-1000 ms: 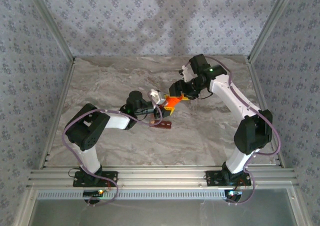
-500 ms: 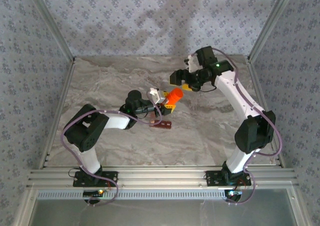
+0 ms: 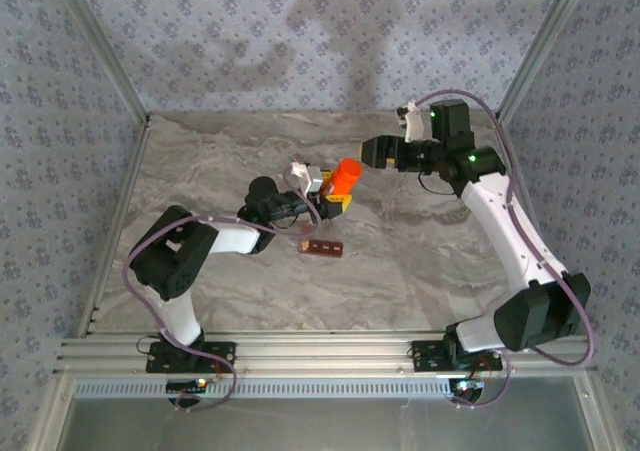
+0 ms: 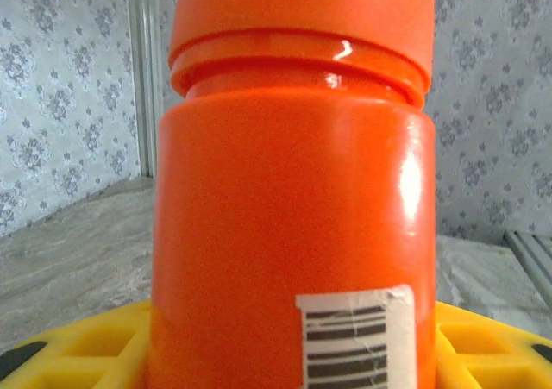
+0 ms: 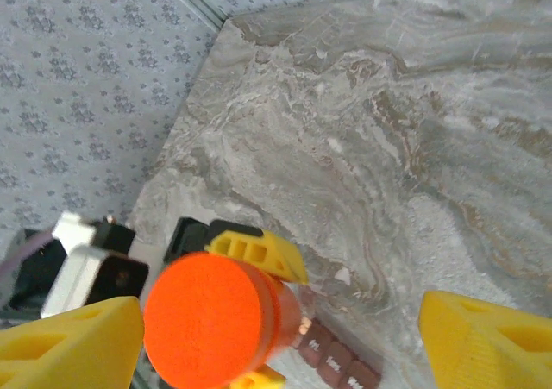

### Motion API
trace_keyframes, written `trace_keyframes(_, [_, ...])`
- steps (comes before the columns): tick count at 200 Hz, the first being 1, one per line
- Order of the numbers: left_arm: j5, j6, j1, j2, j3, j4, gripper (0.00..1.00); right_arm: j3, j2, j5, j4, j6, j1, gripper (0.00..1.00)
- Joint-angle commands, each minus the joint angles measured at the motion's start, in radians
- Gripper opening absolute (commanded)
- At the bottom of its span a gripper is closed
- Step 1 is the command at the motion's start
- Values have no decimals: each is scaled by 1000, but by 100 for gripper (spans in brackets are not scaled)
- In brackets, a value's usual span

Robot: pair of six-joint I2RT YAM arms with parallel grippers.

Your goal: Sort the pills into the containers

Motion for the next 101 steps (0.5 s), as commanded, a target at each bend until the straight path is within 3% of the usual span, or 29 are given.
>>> trace_keyframes(1, [35, -82, 6, 10, 36, 86, 0, -29, -35, 22, 35, -119, 9, 86])
trace_keyframes(101, [94, -132, 7, -23, 55, 1, 0, -24, -15, 10, 113, -162, 91, 89])
